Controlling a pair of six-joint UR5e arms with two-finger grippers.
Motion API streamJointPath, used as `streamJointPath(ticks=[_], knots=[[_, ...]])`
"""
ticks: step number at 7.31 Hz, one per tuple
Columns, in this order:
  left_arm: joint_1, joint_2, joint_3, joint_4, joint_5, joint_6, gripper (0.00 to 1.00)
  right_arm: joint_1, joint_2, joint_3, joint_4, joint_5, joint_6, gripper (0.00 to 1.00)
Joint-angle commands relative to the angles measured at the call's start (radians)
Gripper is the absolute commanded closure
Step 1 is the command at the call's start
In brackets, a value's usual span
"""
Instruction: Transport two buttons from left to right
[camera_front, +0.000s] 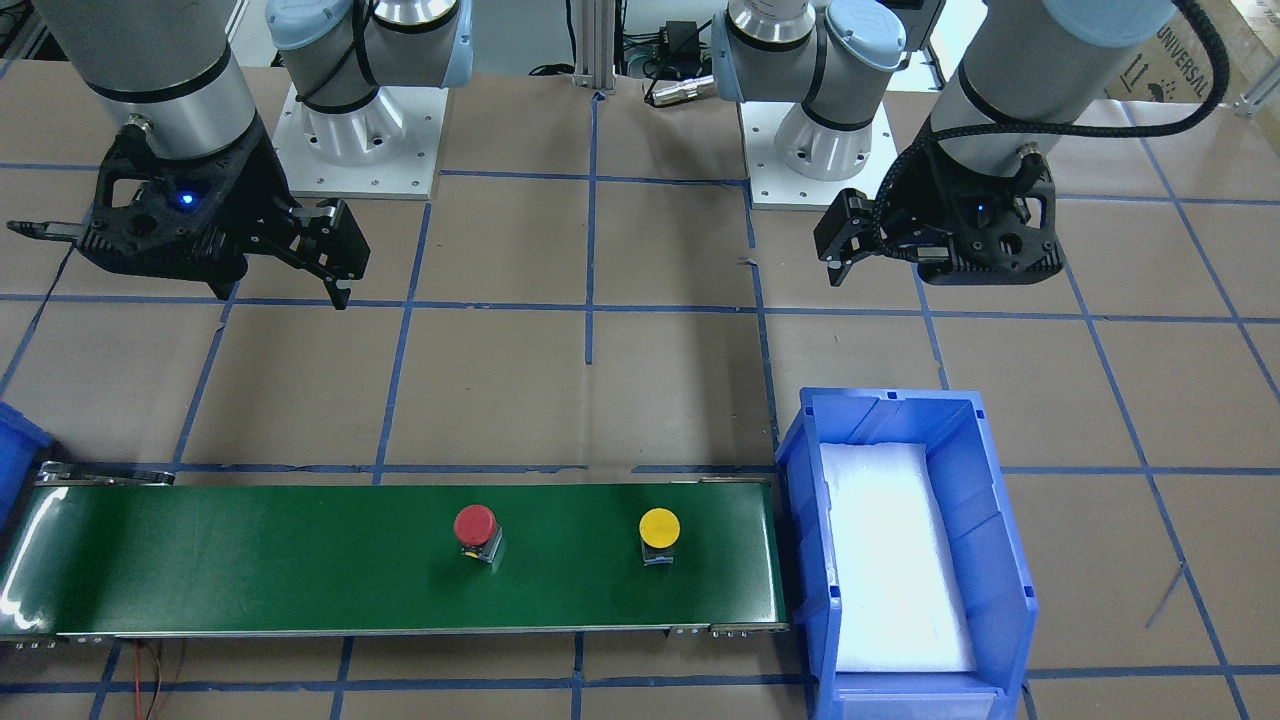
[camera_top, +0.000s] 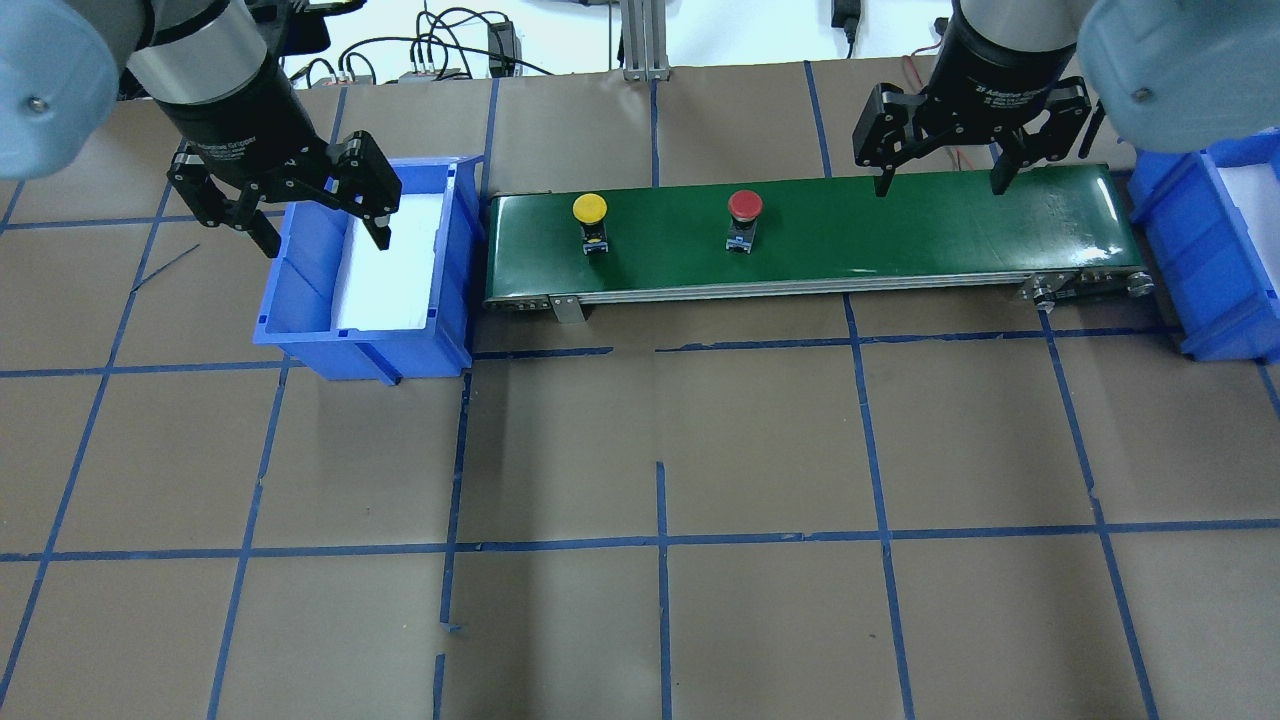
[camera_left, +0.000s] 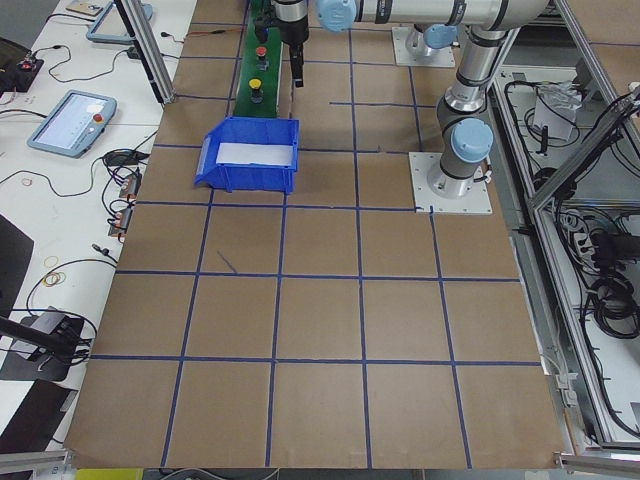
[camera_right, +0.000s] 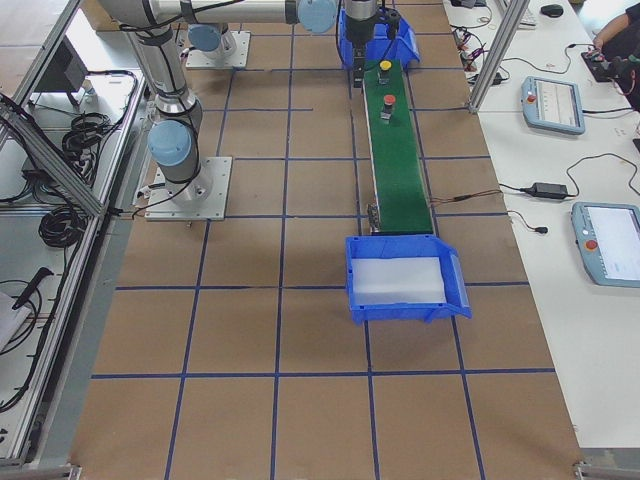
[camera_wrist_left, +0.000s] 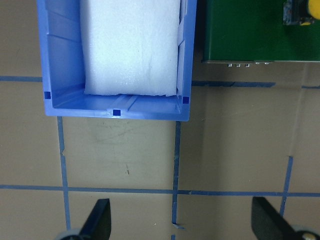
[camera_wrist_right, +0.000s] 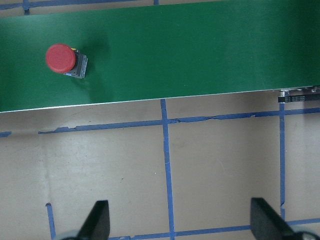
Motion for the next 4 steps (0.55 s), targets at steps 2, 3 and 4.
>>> streamJointPath(ticks=[2, 3, 4], knots=[[0.002, 0.01, -0.004, -0.002, 0.01, 0.07, 0.0, 0.0, 0.0, 0.0, 0.0, 0.0, 0.0, 0.0], [0.011, 0.01, 0.002, -0.001, 0.0, 0.07, 0.0, 0.0, 0.0, 0.0, 0.0, 0.0, 0.0, 0.0], [0.024, 0.01, 0.009, 0.004, -0.004, 0.07, 0.0, -0.001, 0.002, 0.0, -0.002, -0.001, -0.006, 0.0]])
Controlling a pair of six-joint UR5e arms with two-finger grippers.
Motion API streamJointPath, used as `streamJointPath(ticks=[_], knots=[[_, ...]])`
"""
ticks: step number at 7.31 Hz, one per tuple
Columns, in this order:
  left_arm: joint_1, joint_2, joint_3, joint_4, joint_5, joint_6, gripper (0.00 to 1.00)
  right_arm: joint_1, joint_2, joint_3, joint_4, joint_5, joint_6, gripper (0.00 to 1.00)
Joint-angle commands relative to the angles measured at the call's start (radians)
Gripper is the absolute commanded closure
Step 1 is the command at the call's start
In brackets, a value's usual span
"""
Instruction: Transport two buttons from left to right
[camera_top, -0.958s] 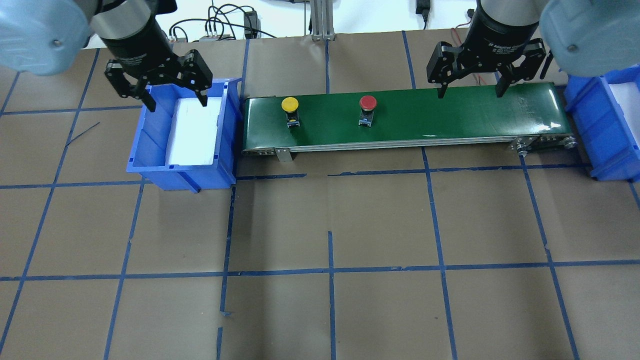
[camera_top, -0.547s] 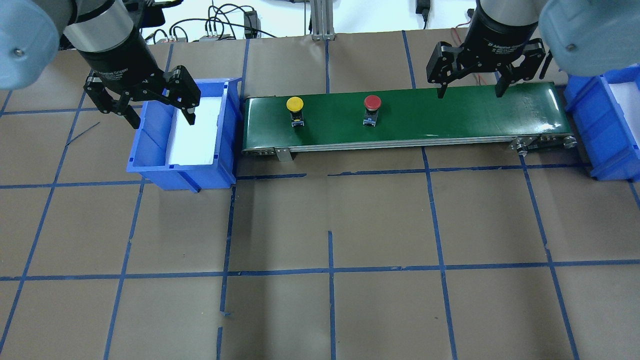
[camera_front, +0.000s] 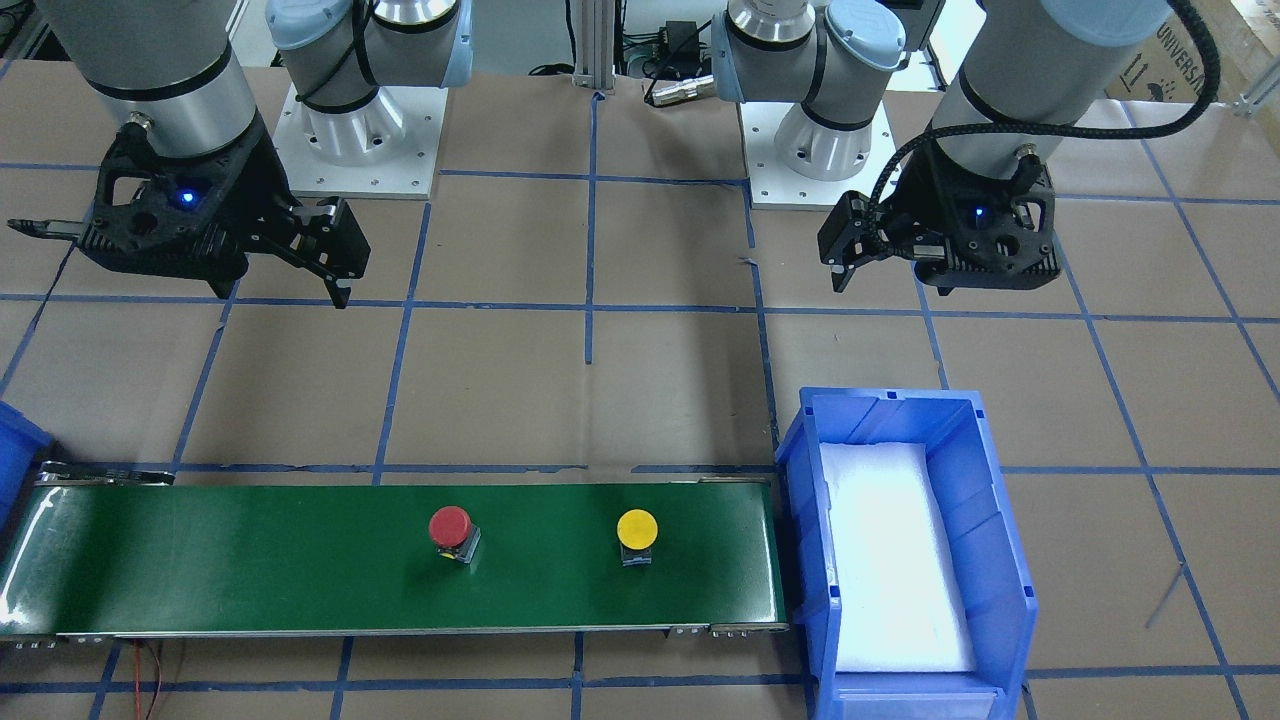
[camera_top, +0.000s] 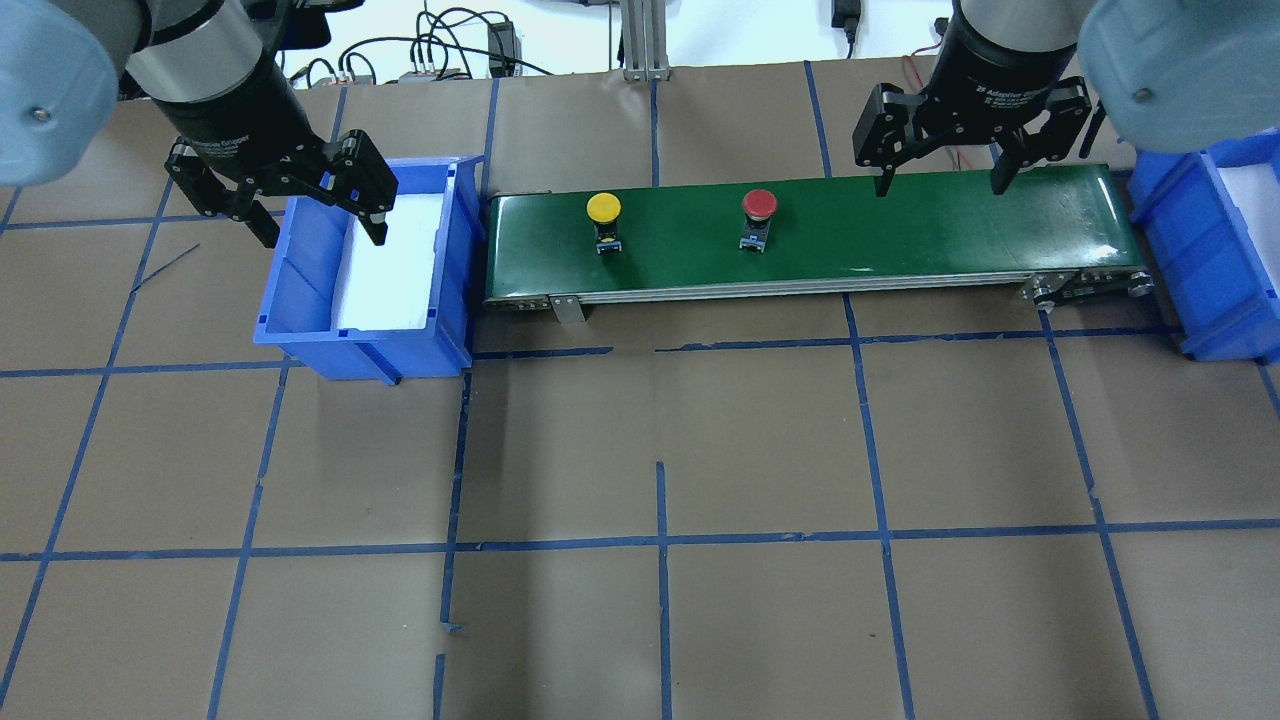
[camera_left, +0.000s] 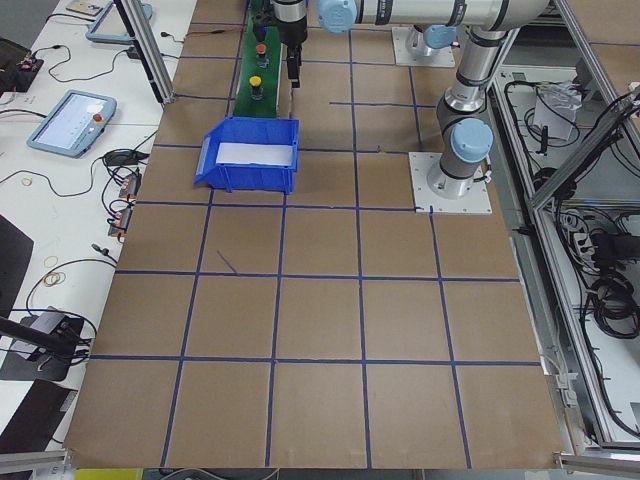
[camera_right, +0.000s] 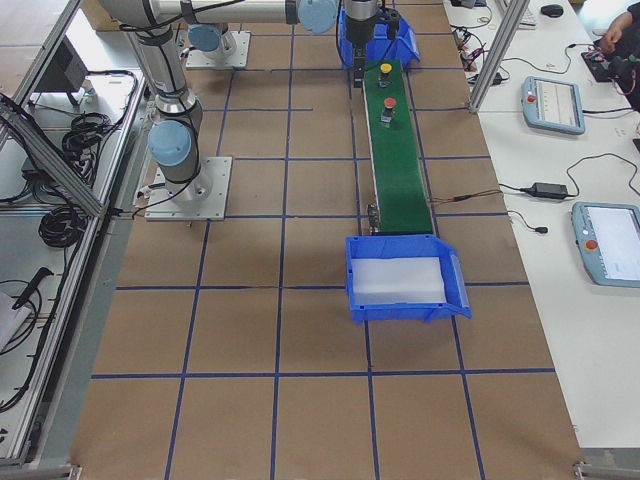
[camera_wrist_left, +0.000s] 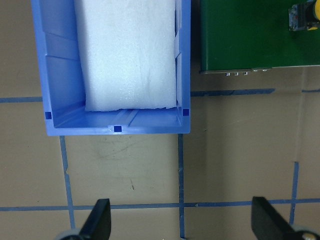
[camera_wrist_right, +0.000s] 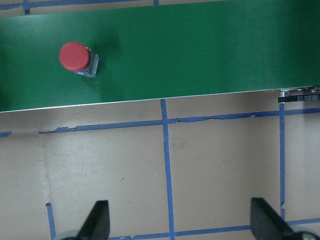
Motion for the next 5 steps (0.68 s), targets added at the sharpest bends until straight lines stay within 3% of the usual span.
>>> streamJointPath(ticks=[1, 5], knots=[[0.02, 0.001, 0.008, 0.001, -0.014, 0.004, 0.0, -0.001, 0.007, 0.0, -0.001, -0.003, -0.006, 0.0], [0.039, 0.001, 0.004, 0.006, -0.02, 0.002, 0.0, -0.006, 0.004, -0.003, 0.0, -0.001, -0.005, 0.0]])
